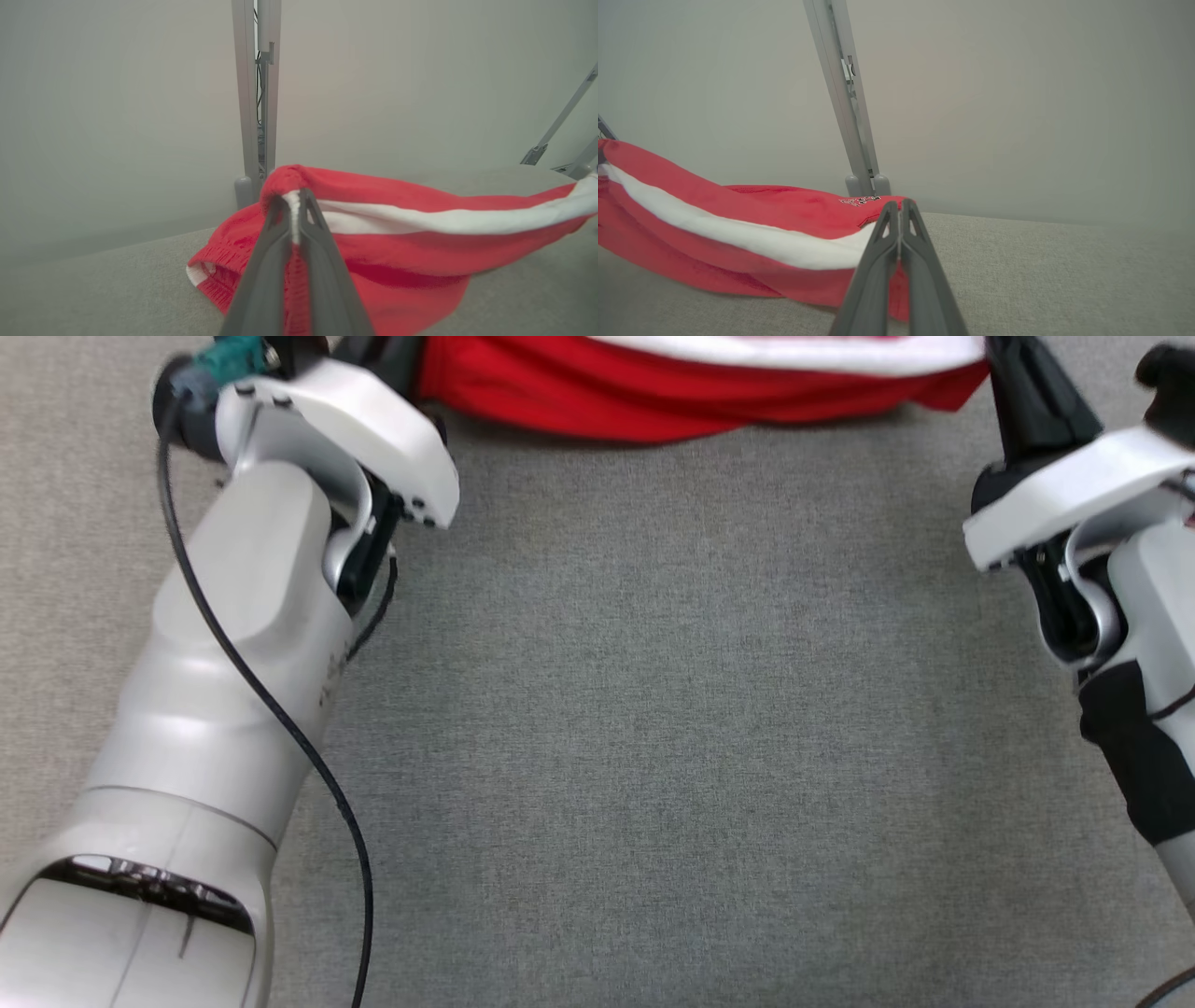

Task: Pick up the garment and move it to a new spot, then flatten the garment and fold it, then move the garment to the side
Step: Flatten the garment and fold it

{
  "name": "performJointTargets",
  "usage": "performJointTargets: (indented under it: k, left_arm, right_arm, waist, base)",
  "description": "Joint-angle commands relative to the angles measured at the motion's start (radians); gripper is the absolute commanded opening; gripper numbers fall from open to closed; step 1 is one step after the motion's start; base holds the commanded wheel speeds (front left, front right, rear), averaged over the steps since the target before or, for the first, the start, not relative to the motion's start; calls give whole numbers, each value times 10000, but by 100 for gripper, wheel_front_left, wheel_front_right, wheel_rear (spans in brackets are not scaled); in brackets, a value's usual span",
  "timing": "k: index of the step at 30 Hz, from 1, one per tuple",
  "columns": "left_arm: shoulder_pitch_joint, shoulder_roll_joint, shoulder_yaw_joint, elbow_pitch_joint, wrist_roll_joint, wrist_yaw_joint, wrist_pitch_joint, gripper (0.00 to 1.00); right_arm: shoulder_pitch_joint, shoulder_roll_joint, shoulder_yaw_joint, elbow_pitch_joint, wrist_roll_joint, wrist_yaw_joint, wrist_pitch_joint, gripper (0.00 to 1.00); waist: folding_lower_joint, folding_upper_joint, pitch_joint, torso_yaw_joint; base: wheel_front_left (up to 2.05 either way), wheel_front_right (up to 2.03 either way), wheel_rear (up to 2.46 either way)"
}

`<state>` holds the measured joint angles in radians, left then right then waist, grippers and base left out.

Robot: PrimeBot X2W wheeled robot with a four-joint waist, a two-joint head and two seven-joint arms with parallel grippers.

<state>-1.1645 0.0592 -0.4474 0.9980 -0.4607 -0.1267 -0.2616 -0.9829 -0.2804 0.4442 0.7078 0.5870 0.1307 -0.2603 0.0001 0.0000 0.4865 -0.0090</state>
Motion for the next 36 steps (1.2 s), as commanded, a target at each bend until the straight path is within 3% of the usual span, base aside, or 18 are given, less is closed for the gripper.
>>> performJointTargets:
  k: [1, 14, 26, 36]
  left_arm:
    - [142, 62, -136, 194, -83, -45, -31, 0]
    - [1643, 30, -2142, 1560, -380, -41, 32, 0]
    - [2860, 16, -3974, 1848, -486, -43, 367, 0]
    - [3597, 59, -5023, 2064, -837, -43, 1217, 0]
  right_arm:
    - [208, -135, 125, 127, 161, 2, -54, 0]
    - [1671, -342, 1078, 820, 905, 2, -57, 0]
    - [2152, -510, 3638, 2196, 2414, 2, 261, 0]
    - [2391, -969, 5376, 2237, 3896, 2, 1120, 0]
  waist:
    - [-1, 0, -237, 91]
    - [-1, 0, -1774, 429]
    - [-1, 0, -2801, 657]
    - [-1, 0, -3352, 644]
  base:
    - [0, 0, 0]
    - [0, 0, 0]
    - [0, 0, 0]
    - [0, 0, 0]
